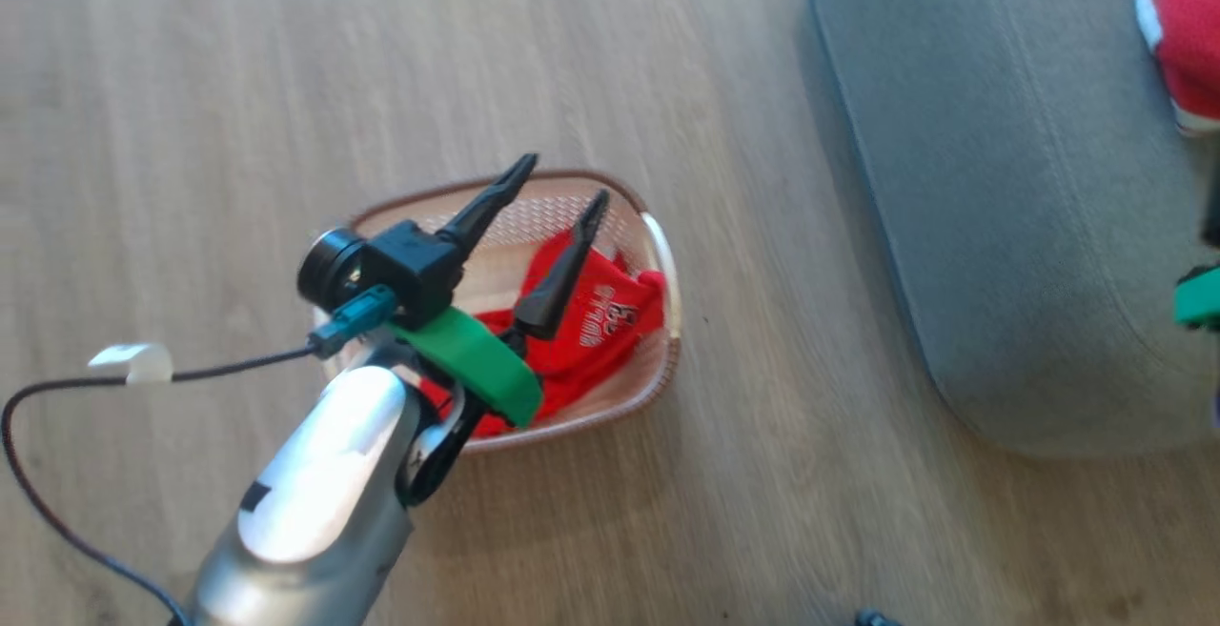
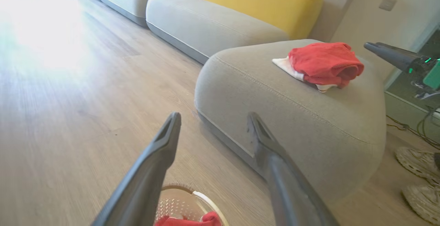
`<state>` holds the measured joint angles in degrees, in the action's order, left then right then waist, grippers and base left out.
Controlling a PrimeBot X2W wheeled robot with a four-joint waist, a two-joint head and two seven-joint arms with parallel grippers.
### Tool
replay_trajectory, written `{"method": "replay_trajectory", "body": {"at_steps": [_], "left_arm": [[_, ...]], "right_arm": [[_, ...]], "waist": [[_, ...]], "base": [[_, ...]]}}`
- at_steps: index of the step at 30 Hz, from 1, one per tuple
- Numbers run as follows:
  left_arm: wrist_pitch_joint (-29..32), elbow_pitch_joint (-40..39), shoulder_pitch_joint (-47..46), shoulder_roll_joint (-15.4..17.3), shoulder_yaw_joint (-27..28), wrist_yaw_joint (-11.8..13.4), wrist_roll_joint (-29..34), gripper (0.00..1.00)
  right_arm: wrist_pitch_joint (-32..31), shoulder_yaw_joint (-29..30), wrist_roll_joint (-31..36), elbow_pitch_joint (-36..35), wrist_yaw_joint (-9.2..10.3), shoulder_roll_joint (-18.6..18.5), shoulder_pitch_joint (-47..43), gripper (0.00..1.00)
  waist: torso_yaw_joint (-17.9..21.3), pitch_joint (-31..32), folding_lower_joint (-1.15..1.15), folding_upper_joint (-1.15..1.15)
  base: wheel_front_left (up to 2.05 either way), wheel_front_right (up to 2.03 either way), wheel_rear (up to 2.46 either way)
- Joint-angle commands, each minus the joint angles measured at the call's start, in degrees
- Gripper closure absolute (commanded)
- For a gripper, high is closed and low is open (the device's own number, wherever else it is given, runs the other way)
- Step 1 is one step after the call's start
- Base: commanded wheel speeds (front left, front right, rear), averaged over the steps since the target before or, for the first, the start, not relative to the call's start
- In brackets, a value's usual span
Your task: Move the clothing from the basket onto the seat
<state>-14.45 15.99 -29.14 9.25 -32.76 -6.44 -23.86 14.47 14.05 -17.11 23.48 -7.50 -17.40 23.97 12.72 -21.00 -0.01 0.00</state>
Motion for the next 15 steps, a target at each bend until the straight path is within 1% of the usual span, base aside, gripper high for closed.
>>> {"method": "replay_trajectory", "body": {"at_steps": [1,6,8,9,13,15], "left_arm": [[-0.54,-1.11,0.27,-0.18,3.62,-0.22,0.9,0.0],[-0.54,0.73,3.65,-1.67,9.3,-0.09,2.87,0.0],[-0.54,1.46,4.89,-2.13,11.49,-0.02,3.76,0.0],[-0.54,1.46,4.89,-2.13,11.49,-0.02,3.76,0.0],[-0.54,2.68,7.35,-3.06,15.83,0.18,5.33,0.0],[-0.54,3.22,8.72,-3.45,18.12,0.71,6.19,0.0]], "right_arm": [[0.52,-1.66,0.73,-4.22,0.01,-0.38,-2.04,0.0],[0.49,-5.22,1.16,-9.42,0.01,1.7,-5.48,0.0],[0.46,-6.8,0.97,-10.05,0.01,1.92,-6.23,0.0],[0.46,-6.8,0.97,-10.05,0.01,1.92,-6.23,0.0],[0.42,-9.91,0.66,-10.48,0.01,2.24,-7.39,0.0],[0.42,-11.7,0.44,-10.49,0.01,2.56,-8.16,0.0]], "waist": [[-3.72,3.85,0.01,0.0],[-6.4,7.4,0.01,0.0],[-7.3,8.77,0.01,0.0],[-7.3,8.77,0.01,0.0],[-8.78,11.32,0.01,0.0],[-9.27,12.65,0.01,0.0]], "base": [[0.0,0.0,0.0],[0.0,0.0,0.0],[0.0,0.0,0.0],[0.0,0.0,0.0],[0.0,0.0,0.0],[0.0,0.0,0.0]]}}
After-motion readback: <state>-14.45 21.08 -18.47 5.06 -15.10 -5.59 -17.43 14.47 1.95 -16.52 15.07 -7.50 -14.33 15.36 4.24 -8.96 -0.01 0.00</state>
